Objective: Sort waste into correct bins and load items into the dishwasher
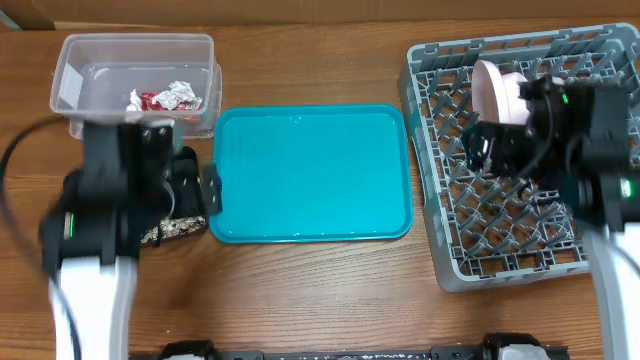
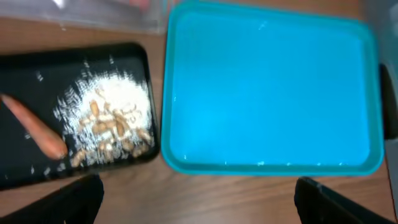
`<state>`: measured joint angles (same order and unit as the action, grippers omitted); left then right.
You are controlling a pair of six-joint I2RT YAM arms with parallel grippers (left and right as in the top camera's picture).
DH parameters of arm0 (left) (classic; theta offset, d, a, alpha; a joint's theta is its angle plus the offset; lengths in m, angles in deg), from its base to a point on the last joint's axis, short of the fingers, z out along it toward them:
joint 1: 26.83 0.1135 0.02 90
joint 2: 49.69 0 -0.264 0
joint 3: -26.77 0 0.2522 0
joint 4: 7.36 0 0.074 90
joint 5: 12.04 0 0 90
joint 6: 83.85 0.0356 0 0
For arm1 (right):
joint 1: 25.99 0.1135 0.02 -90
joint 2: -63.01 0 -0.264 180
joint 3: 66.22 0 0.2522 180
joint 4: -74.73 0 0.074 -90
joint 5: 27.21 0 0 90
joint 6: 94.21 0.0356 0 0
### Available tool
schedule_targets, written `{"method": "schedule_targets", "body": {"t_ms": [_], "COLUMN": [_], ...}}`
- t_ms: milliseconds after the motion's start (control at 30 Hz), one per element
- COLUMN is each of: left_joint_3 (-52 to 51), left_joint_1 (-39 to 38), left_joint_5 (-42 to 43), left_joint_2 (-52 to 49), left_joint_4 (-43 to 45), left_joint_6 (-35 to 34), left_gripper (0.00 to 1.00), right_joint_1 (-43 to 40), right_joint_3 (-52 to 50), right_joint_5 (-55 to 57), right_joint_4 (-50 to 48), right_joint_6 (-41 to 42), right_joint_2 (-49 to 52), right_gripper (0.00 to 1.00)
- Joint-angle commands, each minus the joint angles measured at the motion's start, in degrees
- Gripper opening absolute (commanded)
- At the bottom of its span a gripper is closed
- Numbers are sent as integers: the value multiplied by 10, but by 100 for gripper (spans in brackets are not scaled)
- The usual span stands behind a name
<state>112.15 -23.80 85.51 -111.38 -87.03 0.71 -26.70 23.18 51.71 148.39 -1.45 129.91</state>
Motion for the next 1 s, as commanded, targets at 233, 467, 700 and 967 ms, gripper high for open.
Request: {"method": "schedule_targets", "body": {"t_ms": [233, 467, 700, 967], "left_joint_3": [-171, -171, -171, -171], "left_joint_1": [0, -1, 0, 0], "left_joint_5": [-2, -5, -5, -5], "left_joint_2": [266, 272, 272, 272], "left_joint_4": [81, 33, 26, 26], "left_joint_6": [5, 5, 5, 6], "left_gripper": [100, 100, 100, 100], "right_joint_1": [-2, -2, -2, -2], "right_joint_3": [-209, -212, -213, -213], "right_joint_5": [25, 25, 25, 25], "right_joint_4": [-41, 51, 54, 67], "right_joint_6": [3, 3, 3, 3], "right_joint_2": [-252, -256, -256, -256], "right_gripper": [100, 100, 100, 100]}}
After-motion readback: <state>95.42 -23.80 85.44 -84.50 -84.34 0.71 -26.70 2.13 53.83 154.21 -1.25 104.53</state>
